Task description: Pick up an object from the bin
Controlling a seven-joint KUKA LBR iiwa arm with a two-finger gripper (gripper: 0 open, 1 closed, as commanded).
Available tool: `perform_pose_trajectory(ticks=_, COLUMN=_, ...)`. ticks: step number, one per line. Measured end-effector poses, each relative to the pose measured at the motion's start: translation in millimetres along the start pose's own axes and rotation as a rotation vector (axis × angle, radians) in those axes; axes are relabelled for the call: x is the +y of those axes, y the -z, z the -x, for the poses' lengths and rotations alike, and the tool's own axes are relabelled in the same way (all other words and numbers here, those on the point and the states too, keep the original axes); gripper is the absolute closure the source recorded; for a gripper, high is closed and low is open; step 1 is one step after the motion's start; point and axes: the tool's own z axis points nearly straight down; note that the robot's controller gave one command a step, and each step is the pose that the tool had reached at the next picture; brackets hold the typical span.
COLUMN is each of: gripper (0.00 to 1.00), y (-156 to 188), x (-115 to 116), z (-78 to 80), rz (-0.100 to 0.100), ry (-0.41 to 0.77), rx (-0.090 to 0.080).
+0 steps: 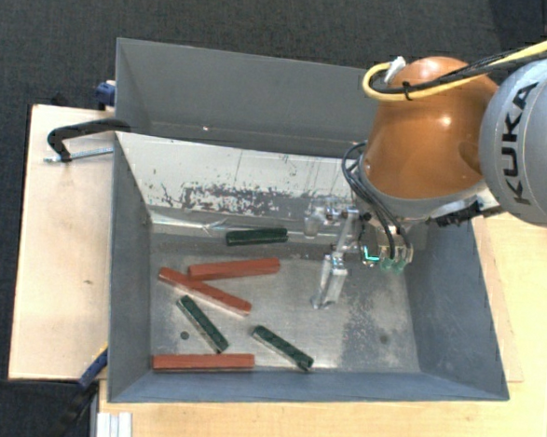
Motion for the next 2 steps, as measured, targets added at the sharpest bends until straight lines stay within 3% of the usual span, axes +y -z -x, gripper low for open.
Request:
perform_pose_trajectory(ticks=1, gripper=0.00, y=4.3, x=-0.3, z=1.5, rz=0.001, ry=-0.002, rx=-0.009)
perform_pose_trajectory(ticks=2, gripper=0.00, y=-43.6, x=21.1, z=15.9, rz=0.001, ry=0.064, rx=-0.014)
